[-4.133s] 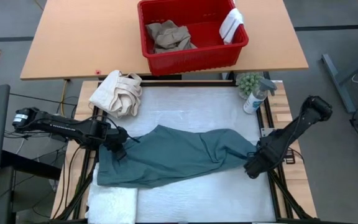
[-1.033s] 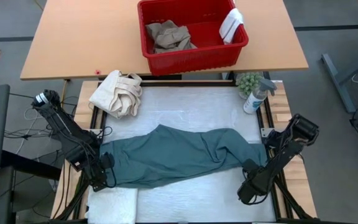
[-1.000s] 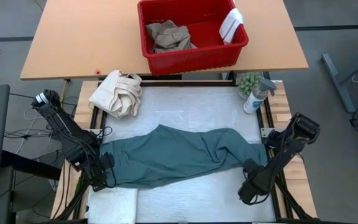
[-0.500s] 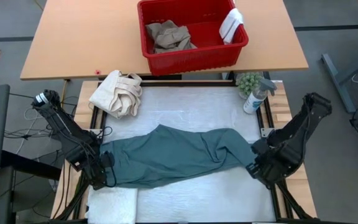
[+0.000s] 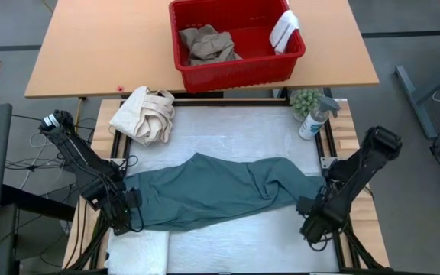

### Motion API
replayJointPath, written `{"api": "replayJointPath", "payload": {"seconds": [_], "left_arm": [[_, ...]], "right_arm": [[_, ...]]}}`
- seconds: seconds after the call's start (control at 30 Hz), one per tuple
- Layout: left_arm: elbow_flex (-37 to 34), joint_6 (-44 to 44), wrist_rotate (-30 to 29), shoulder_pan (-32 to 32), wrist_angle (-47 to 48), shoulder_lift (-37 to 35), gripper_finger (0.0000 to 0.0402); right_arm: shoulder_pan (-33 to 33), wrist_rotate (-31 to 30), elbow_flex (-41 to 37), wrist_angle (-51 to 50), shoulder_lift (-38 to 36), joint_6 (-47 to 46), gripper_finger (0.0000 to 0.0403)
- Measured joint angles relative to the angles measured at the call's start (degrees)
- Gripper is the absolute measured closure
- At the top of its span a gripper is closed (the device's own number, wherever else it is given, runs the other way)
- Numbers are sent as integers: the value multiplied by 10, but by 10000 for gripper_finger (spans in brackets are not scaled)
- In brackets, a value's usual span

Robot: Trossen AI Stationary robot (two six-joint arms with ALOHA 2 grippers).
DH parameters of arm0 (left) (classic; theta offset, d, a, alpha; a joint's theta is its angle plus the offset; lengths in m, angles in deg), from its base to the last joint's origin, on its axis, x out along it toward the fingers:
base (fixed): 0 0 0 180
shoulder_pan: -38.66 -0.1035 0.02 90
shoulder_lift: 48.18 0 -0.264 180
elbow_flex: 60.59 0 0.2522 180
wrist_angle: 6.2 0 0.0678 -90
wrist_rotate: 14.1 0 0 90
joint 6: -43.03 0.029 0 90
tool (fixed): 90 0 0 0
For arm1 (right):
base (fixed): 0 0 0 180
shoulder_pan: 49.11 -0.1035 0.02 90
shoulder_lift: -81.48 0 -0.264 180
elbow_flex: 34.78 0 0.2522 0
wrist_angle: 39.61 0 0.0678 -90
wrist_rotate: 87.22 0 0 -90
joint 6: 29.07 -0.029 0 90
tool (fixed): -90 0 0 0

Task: Fold Laundry from Bin
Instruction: Fold the blue pants

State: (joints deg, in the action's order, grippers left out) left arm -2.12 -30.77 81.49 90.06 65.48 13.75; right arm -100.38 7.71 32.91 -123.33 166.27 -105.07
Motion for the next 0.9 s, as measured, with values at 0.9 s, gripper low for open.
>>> {"api": "replayJointPath", "payload": {"seconds": [0.9], "left_arm": [[0,-23,31,0,0,0,328]], "right_arm": [[4,97,-204,271,-43,-63,293]]}}
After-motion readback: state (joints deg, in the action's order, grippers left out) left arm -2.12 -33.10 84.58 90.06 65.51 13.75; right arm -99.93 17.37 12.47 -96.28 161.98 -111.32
